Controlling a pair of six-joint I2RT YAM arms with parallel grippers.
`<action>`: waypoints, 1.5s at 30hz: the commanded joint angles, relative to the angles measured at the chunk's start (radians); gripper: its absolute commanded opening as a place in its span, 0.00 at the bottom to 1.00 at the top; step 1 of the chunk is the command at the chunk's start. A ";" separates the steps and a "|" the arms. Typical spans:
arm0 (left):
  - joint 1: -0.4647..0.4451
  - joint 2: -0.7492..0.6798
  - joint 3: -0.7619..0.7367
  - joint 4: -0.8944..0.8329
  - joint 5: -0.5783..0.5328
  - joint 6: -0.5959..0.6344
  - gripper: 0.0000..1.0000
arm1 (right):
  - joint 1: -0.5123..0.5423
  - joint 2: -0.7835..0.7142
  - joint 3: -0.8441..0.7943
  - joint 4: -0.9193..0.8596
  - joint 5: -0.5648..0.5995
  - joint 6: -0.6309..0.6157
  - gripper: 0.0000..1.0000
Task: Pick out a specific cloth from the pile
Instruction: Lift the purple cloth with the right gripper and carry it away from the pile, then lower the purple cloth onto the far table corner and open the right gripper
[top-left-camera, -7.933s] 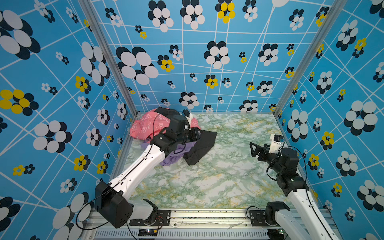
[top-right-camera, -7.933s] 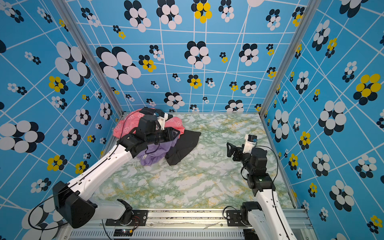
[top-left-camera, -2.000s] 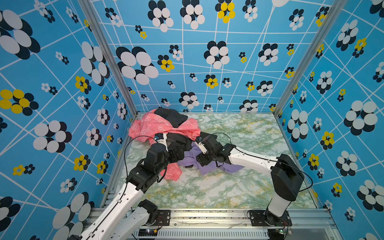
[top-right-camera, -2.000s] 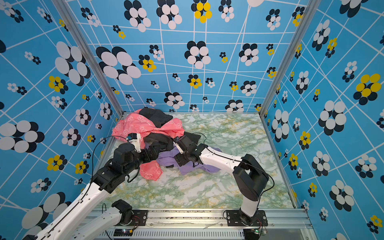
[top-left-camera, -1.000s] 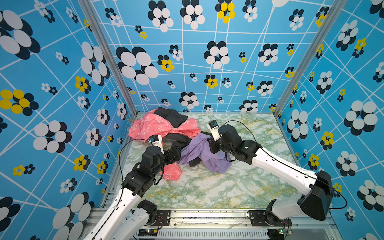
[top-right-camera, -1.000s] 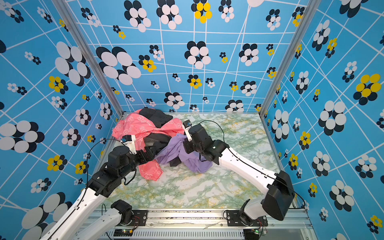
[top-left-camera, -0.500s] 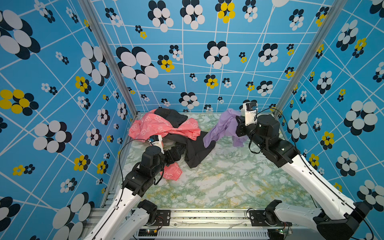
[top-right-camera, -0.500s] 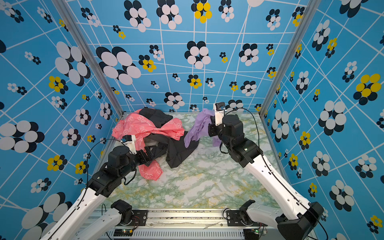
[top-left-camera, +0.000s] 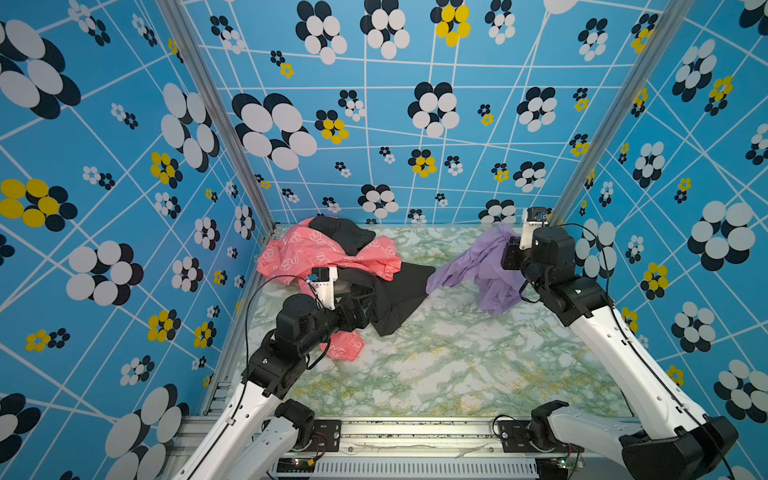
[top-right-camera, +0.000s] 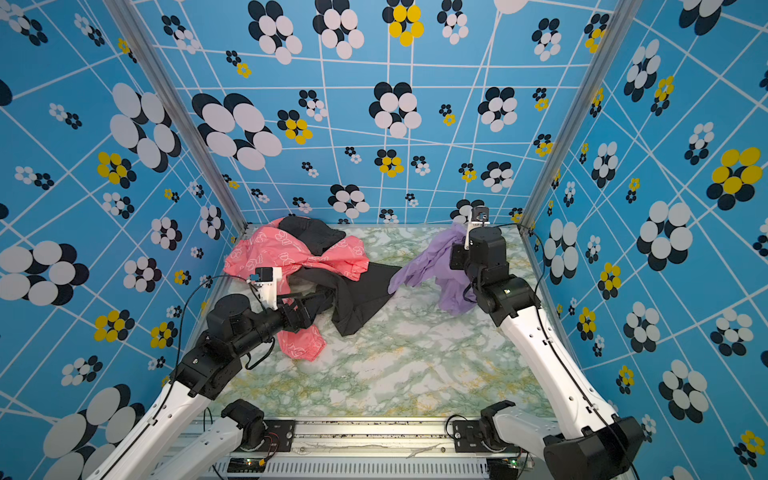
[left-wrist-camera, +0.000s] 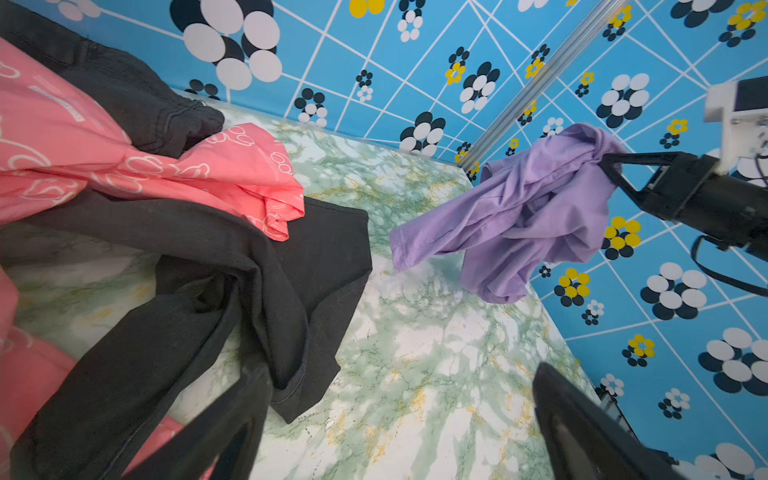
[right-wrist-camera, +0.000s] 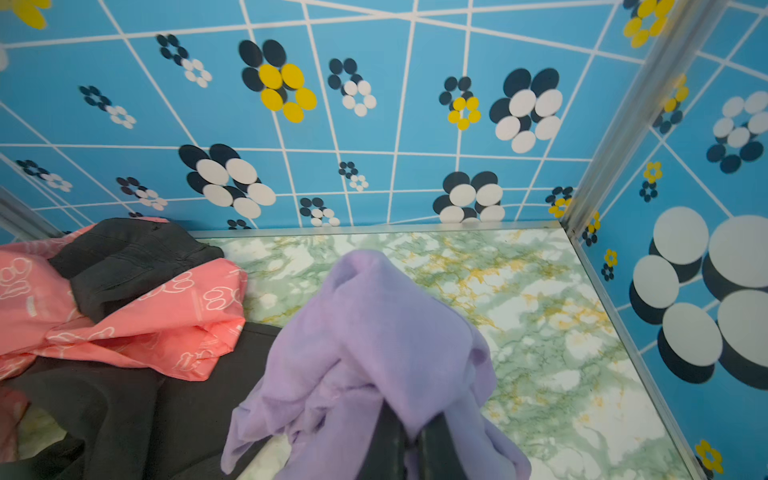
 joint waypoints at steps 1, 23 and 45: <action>0.009 -0.008 -0.010 0.075 0.073 0.039 0.99 | -0.068 0.050 -0.010 0.009 -0.046 0.081 0.00; 0.009 -0.008 -0.029 0.084 0.054 0.045 0.99 | -0.307 0.361 0.254 0.149 -0.143 0.050 0.04; 0.009 -0.022 -0.040 0.081 0.041 0.028 0.99 | -0.389 0.441 0.090 -0.024 -0.324 0.205 0.96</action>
